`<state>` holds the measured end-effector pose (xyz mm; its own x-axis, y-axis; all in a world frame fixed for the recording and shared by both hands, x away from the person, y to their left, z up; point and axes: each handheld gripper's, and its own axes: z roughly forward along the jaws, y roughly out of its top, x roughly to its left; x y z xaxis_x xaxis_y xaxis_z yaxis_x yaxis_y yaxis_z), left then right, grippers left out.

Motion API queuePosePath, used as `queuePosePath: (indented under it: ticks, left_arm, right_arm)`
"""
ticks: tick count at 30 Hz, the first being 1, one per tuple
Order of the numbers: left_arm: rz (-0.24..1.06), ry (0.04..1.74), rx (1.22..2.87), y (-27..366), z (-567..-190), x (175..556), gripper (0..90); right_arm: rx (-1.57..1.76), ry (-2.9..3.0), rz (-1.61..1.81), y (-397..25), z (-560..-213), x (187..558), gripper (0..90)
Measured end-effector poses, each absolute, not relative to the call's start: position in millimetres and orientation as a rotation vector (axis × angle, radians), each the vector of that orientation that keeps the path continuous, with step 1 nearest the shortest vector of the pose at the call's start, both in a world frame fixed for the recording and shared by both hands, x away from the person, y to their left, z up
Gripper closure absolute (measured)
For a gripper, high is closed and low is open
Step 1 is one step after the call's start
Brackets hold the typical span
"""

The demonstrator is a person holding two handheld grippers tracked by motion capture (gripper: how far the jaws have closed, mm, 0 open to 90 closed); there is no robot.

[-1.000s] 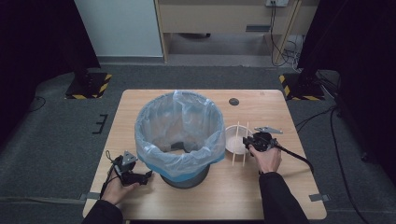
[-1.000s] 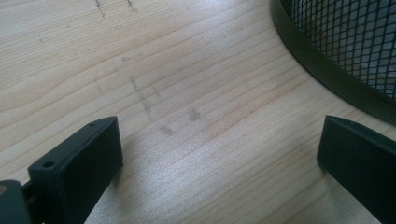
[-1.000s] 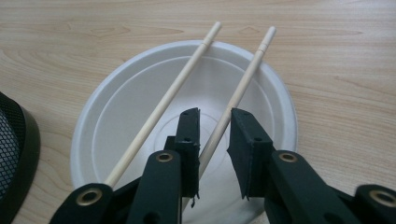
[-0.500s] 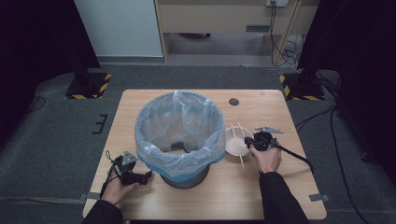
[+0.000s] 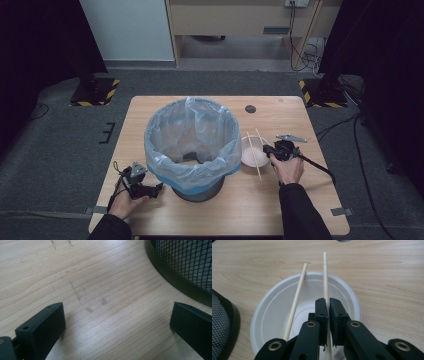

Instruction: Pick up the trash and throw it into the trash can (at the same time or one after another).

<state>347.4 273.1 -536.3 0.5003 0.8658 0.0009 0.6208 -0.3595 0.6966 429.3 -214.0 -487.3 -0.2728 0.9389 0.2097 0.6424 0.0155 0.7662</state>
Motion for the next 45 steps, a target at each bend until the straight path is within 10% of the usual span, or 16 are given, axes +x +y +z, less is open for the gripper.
queuePosePath:
  ticks: [45]
  left_arm:
    - [0.494, 1.214, 2.104, 273, -536, 347, 0.0]
  right_arm:
    - [1.391, 1.576, 1.621, -258, -378, 394, 85.9]
